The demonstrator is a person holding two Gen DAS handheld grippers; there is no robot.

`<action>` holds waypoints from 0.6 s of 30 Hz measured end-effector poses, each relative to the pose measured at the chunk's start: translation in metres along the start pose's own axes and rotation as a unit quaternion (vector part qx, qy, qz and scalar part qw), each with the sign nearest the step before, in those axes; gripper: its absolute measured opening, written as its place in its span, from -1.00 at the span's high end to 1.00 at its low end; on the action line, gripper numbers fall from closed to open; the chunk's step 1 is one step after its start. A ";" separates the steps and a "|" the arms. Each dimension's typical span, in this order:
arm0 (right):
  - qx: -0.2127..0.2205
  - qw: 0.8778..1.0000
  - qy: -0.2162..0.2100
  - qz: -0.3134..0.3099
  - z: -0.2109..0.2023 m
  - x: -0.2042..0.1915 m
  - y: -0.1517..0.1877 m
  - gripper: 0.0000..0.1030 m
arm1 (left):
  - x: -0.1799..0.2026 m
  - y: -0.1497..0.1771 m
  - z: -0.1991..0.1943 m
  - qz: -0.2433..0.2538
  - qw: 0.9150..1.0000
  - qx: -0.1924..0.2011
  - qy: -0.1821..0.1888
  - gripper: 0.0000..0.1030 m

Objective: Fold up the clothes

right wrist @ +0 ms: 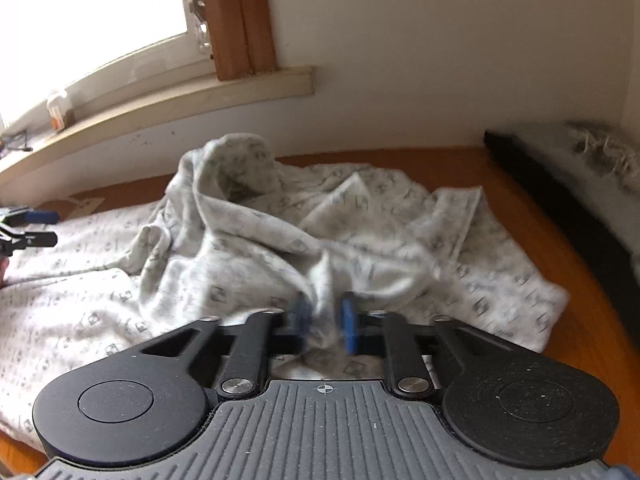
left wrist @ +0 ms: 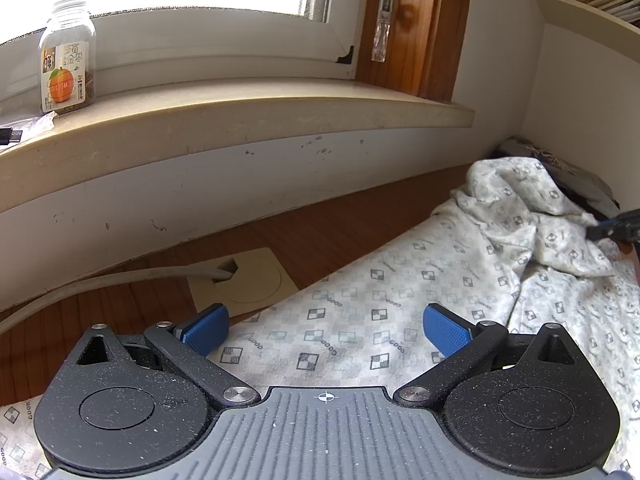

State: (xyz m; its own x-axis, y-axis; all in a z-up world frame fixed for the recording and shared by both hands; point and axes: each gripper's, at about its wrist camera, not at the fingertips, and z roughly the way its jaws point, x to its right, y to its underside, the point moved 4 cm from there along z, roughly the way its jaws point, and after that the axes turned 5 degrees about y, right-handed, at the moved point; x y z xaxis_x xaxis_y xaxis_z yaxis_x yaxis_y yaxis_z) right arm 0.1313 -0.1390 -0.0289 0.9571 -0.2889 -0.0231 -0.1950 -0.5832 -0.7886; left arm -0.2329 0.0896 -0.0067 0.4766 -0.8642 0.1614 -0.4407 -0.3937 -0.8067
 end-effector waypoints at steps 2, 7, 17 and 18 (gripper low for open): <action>0.028 0.999 0.013 -0.014 -0.026 -0.003 -0.012 0.80 | 0.000 0.001 0.000 -0.001 1.000 0.000 0.001 -1.00; 0.079 0.996 0.039 -0.025 -0.109 -0.011 -0.046 0.81 | 0.000 0.001 0.000 0.000 1.000 0.000 0.000 -1.00; 0.095 0.995 0.015 -0.037 -0.124 -0.055 -0.066 0.80 | 0.000 0.002 0.000 -0.003 1.000 0.001 0.004 -1.00; 0.099 0.994 0.017 -0.034 -0.117 -0.057 -0.067 0.81 | 0.000 0.002 0.000 -0.003 1.000 0.000 0.004 -1.00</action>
State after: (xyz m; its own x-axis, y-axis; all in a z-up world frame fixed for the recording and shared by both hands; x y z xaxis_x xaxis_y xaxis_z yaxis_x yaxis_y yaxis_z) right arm 0.0646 -0.1721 0.0971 0.9584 -0.2807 0.0524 -0.0805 -0.4416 -0.8936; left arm -0.2333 0.0892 -0.0083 0.4729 -0.8643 0.1712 -0.4370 -0.3988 -0.8062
